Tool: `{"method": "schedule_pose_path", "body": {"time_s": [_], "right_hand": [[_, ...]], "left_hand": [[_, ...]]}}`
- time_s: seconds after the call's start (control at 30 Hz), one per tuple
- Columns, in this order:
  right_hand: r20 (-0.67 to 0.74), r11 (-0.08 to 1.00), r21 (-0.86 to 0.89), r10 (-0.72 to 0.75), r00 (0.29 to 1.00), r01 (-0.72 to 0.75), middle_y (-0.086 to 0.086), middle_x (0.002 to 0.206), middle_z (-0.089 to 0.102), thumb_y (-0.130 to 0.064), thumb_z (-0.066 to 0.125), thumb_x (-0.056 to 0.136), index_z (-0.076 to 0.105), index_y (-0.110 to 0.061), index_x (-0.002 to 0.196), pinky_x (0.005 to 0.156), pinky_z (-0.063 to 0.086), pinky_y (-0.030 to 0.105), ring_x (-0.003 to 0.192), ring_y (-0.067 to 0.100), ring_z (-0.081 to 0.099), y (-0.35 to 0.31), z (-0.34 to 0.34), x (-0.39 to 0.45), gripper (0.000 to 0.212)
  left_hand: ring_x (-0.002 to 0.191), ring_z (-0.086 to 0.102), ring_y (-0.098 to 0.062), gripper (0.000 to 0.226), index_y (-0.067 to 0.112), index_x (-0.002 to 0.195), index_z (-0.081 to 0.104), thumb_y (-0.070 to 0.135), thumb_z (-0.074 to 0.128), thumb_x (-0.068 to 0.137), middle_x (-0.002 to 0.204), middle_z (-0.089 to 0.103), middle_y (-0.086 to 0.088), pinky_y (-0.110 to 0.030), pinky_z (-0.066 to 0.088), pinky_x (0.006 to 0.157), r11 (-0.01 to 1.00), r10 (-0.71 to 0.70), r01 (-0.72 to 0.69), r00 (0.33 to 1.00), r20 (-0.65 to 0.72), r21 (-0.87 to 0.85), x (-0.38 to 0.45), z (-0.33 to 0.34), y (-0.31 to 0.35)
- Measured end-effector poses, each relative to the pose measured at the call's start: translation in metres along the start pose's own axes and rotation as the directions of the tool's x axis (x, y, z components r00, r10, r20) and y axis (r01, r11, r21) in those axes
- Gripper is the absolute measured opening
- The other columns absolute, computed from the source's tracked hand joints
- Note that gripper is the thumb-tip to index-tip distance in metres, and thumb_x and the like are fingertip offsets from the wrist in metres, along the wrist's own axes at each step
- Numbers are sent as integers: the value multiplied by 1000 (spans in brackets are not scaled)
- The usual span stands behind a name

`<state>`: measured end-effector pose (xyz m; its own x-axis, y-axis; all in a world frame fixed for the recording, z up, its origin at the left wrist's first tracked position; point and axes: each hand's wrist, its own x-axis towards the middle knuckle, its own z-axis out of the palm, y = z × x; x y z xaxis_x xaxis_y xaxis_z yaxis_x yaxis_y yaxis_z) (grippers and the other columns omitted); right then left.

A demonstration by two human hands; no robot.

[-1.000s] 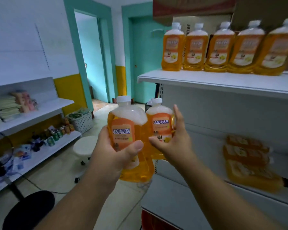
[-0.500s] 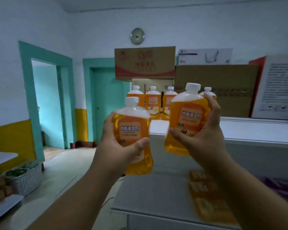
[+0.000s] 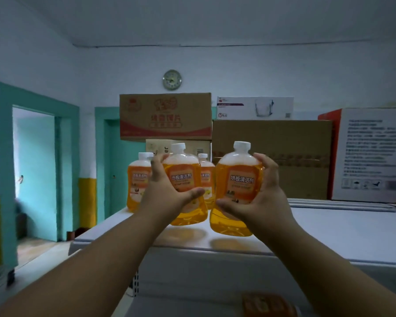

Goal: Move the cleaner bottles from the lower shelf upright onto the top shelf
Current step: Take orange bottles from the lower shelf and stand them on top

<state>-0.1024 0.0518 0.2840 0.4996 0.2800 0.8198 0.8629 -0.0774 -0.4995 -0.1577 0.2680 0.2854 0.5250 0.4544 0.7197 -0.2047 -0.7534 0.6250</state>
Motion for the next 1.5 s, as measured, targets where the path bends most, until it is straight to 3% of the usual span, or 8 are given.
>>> {"method": "schedule_pose_path", "body": {"time_s": [0.23,0.33,0.43,0.5,0.67,1.03,1.43,1.5], "right_hand": [[84,998,-43,54,995,-50,-37,106,38,-54,87,49,12,-64,131,57,42,4,86,-13,52,30,35,6,111],[90,994,-58,94,992,-89,-37,107,40,-59,83,45,11,-67,130,53,42,1,84,-14,54,30,39,10,111],[116,985,-143,114,987,-97,-29,112,44,-59,82,48,10,-64,132,68,49,9,90,-5,58,27,36,11,110],[131,970,-230,110,985,-78,-17,122,44,-51,87,56,15,-59,134,81,53,24,103,5,57,24,30,13,106],[127,935,-334,172,977,-121,-8,128,50,-41,88,60,20,-53,135,81,55,33,106,13,58,15,28,19,102],[54,878,-446,219,974,-173,-12,113,44,-41,90,62,18,-46,140,79,47,28,100,10,52,18,56,31,107],[53,797,-567,286,957,-206,2,136,47,-49,86,65,14,-38,146,92,53,44,118,24,55,19,74,47,109],[86,777,-596,311,947,-201,1,138,47,-48,87,64,10,-40,146,90,53,43,118,25,55,17,72,49,112]], "left_hand": [[127,46,-26,113,47,140,10,59,87,57,147,32,-4,-34,47,91,991,15,-26,996,82,132,8,12,-27],[139,27,-24,112,39,146,11,63,81,62,152,22,1,-43,34,110,907,254,-266,964,78,327,16,0,-20],[139,29,-24,106,46,146,18,59,82,63,151,27,1,-45,31,111,784,384,-463,885,263,413,32,-18,-13],[138,31,-26,101,48,145,22,59,82,64,152,28,1,-47,34,109,773,331,-447,889,315,449,41,-22,-13],[136,36,-29,94,37,145,35,48,87,67,152,30,-4,-44,37,107,716,287,-475,869,403,512,60,-20,-12],[131,42,-31,89,29,143,37,46,85,70,148,36,-8,-45,46,100,627,275,-524,841,465,577,92,-11,-34],[134,39,-34,85,26,146,34,42,81,77,152,31,-14,-46,40,106,571,205,-500,855,477,651,94,-19,-34],[134,38,-33,74,26,143,36,39,75,82,153,31,-14,-46,38,107,540,324,-517,856,403,665,82,-23,-32]]}}
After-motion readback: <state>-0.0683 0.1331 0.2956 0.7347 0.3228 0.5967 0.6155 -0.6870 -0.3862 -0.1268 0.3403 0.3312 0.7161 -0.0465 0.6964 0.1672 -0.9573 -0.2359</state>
